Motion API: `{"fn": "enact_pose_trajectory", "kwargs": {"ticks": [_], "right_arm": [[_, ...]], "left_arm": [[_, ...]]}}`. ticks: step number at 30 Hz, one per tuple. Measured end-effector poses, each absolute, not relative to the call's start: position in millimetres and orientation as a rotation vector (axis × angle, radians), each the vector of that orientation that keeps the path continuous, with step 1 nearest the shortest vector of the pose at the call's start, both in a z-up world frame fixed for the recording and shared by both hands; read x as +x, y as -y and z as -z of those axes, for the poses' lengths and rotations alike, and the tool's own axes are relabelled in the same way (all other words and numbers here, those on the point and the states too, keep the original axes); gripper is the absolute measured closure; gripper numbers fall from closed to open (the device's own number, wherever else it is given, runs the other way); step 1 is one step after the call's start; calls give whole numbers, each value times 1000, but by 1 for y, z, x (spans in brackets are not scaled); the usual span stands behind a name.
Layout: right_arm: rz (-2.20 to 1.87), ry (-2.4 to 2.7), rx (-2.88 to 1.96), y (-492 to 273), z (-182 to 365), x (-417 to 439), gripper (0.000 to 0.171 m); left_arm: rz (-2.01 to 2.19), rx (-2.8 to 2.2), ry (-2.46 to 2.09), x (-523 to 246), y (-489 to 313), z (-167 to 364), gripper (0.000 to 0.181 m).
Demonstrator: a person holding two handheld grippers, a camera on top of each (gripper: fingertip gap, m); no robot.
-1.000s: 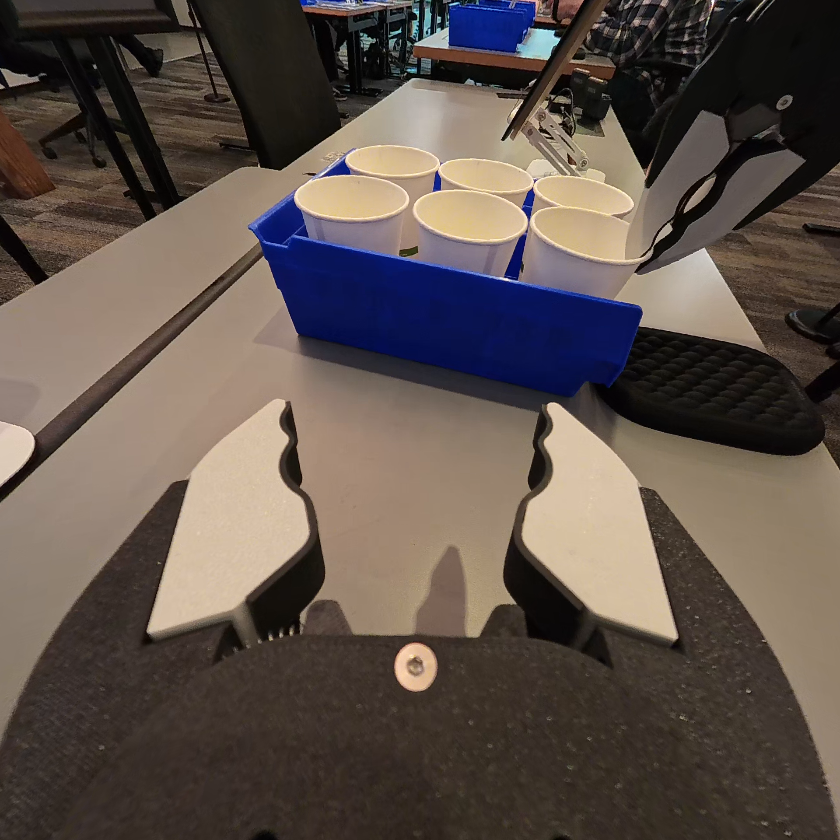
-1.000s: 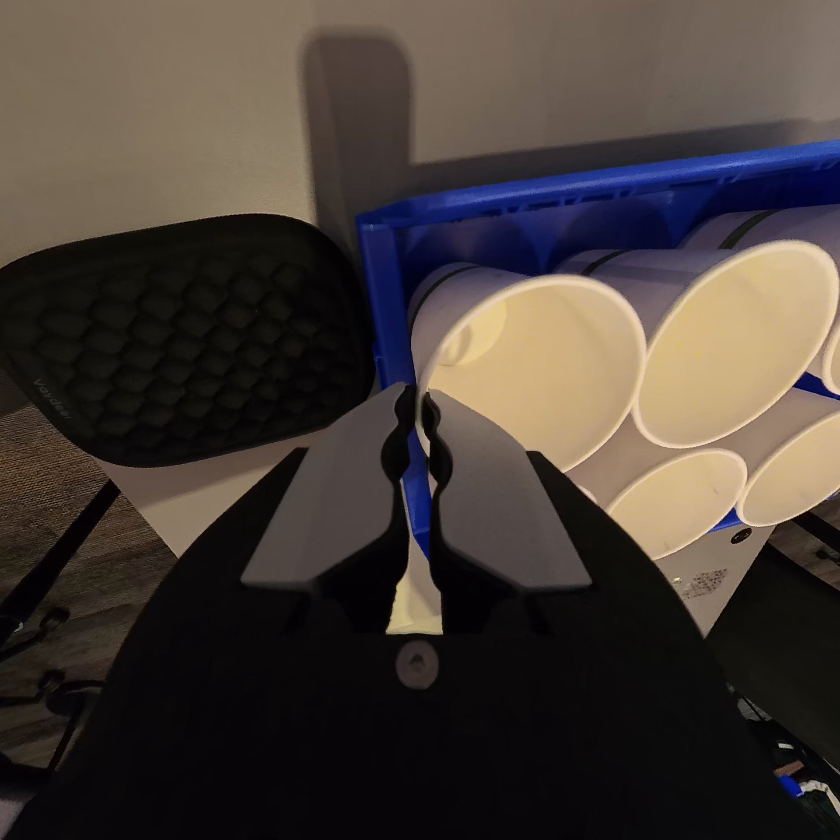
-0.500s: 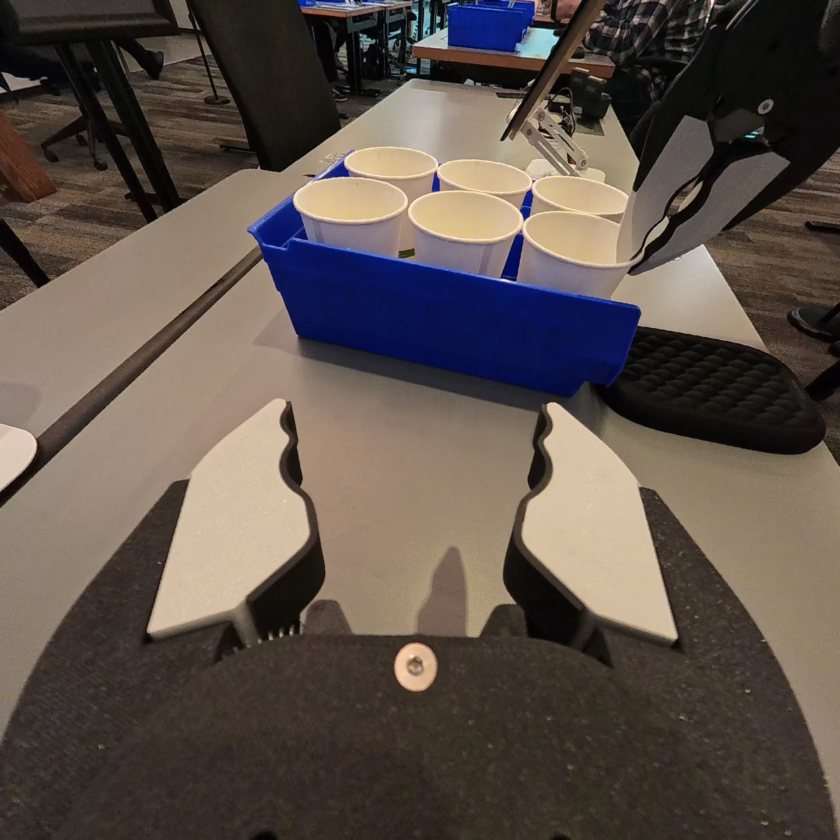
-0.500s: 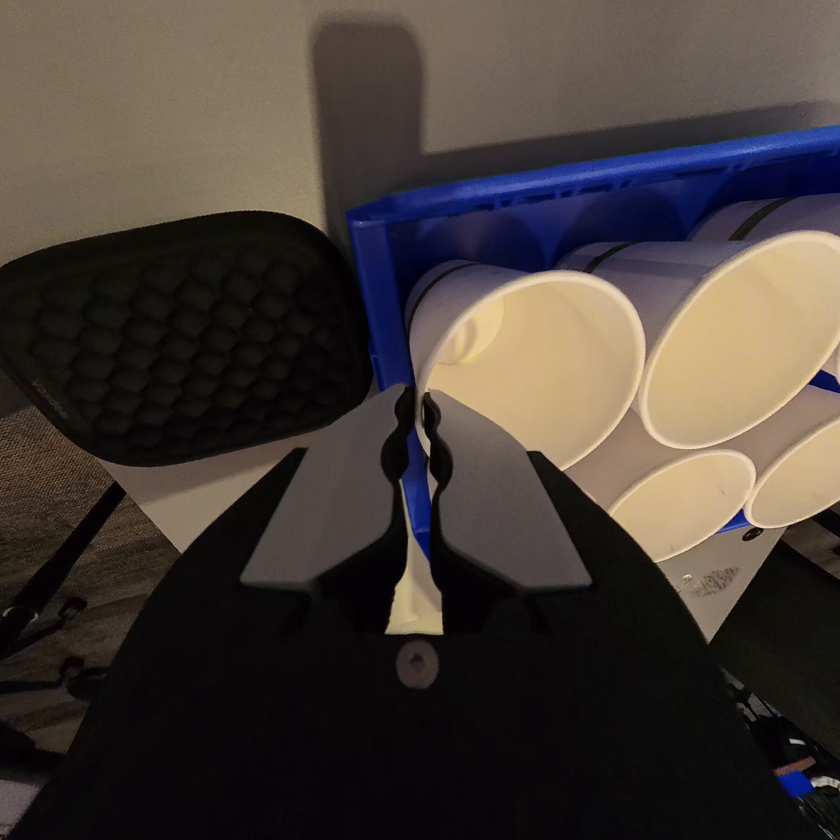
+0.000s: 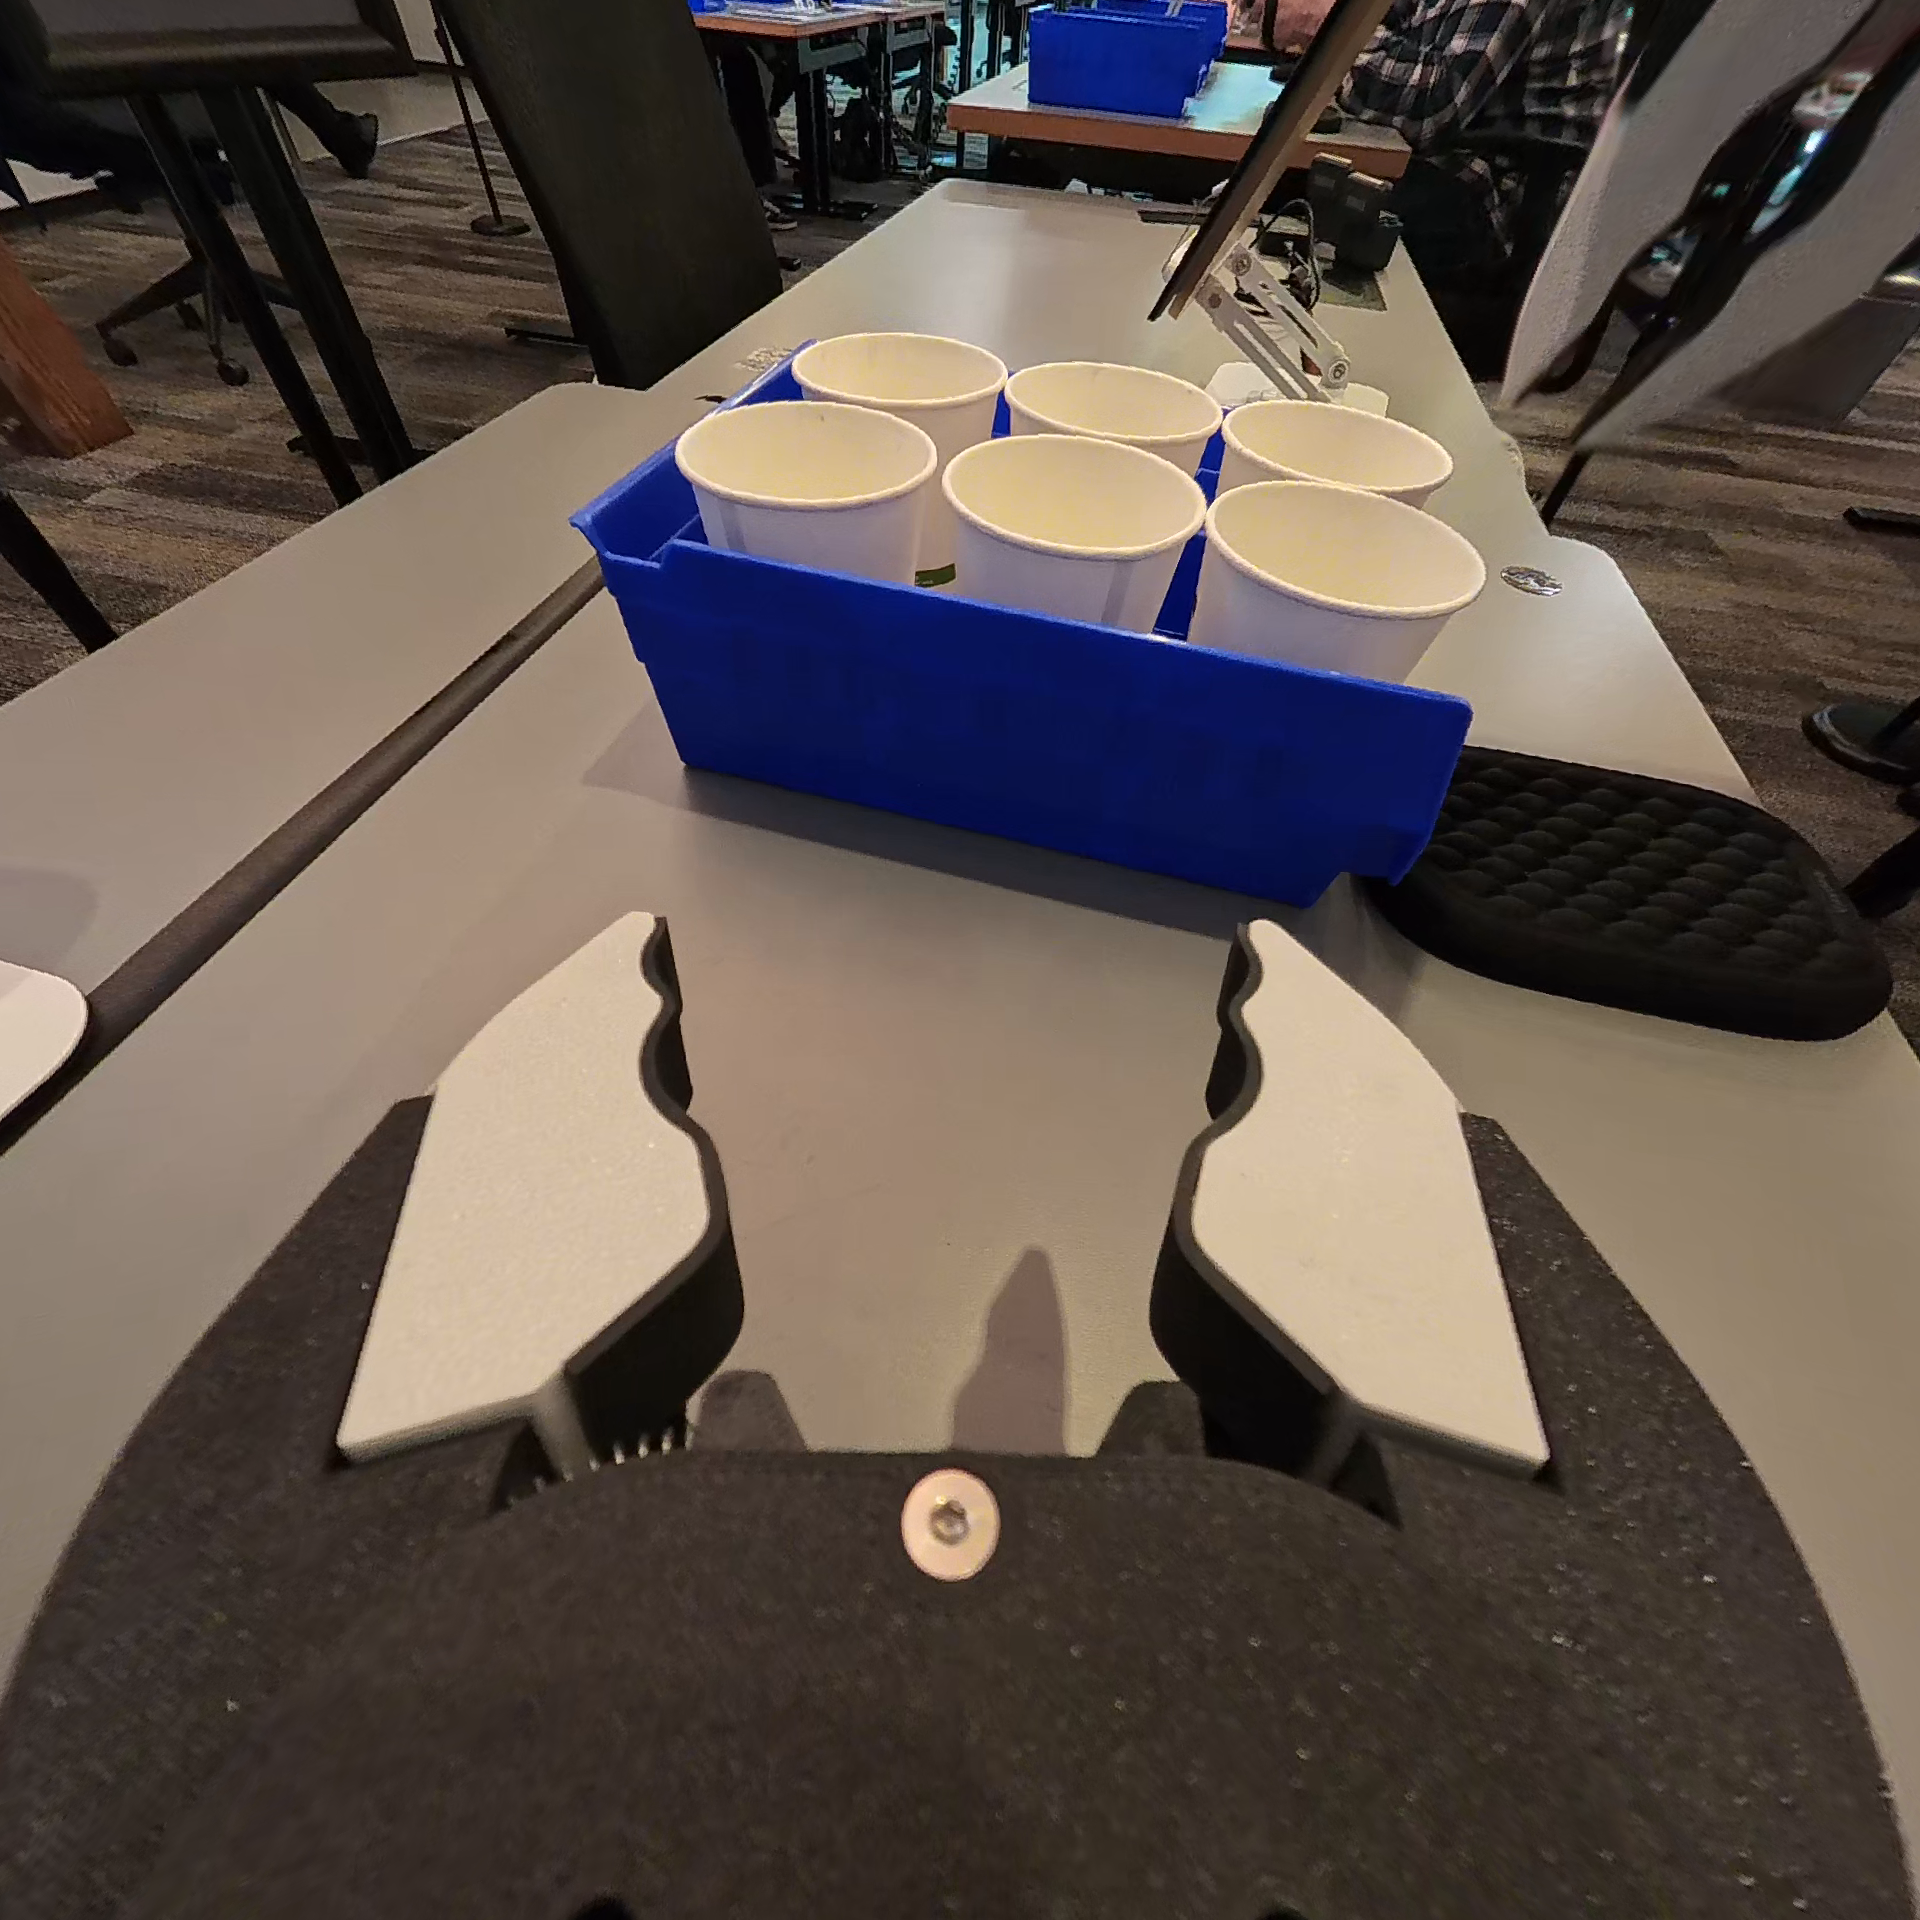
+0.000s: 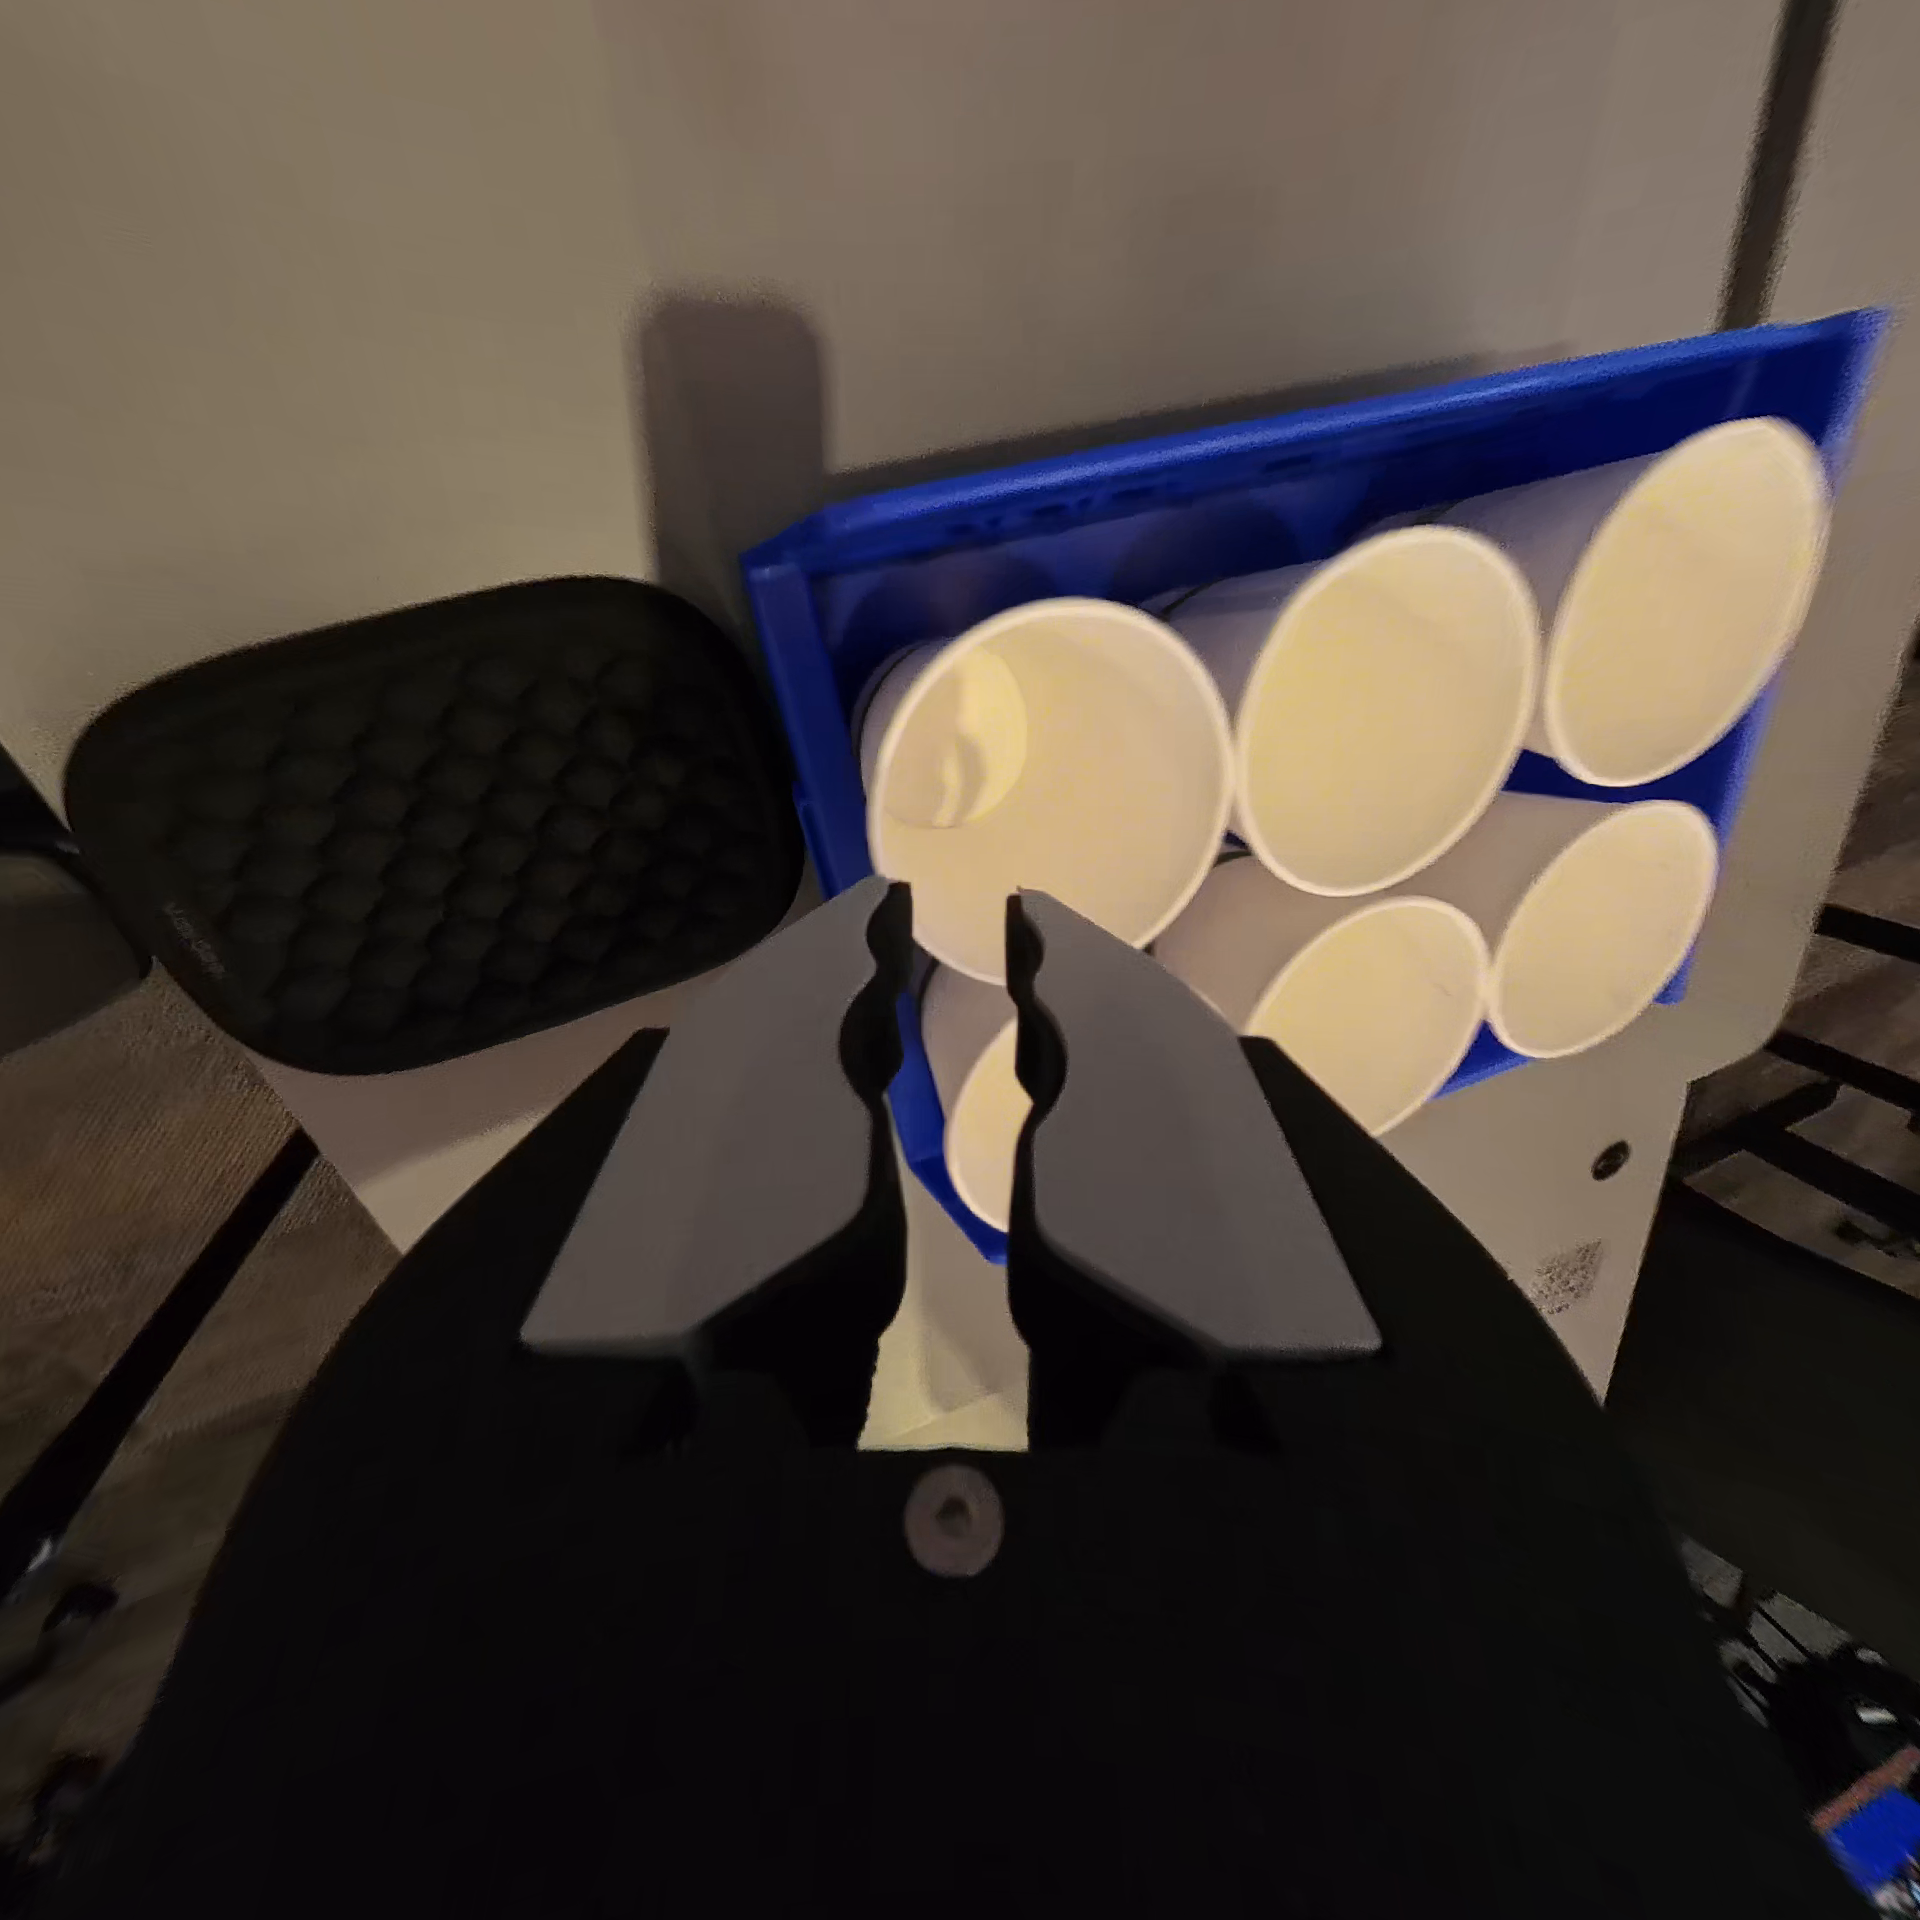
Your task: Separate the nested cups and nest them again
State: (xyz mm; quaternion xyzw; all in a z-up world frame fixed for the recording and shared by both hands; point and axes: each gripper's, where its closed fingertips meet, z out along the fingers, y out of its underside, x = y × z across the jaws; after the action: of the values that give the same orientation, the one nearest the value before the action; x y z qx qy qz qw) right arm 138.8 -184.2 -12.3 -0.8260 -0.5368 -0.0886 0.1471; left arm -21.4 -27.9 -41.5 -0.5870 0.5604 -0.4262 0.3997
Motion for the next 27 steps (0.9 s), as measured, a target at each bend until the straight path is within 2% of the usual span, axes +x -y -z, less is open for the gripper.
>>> {"fn": "enact_pose_trajectory", "kwargs": {"ticks": [4,8,13,17,27], "right_arm": [[114,1294,-2266,171,-51,145,154],[130,731,-2392,143,-76,226,152],[-33,293,-2607,139,-15,288,148],[-184,142,-2704,137,30,295,146],[-303,44,-2820,141,70,300,147]], "left_arm": [[1074,-1492,-1420,-21,28,44,83],[1062,-1493,-1425,-21,28,45,83],[1057,-1499,-1430,-21,27,47,83],[1050,-1514,-1429,-22,25,50,83],[1044,-1535,-1414,-23,19,55,83]]}}
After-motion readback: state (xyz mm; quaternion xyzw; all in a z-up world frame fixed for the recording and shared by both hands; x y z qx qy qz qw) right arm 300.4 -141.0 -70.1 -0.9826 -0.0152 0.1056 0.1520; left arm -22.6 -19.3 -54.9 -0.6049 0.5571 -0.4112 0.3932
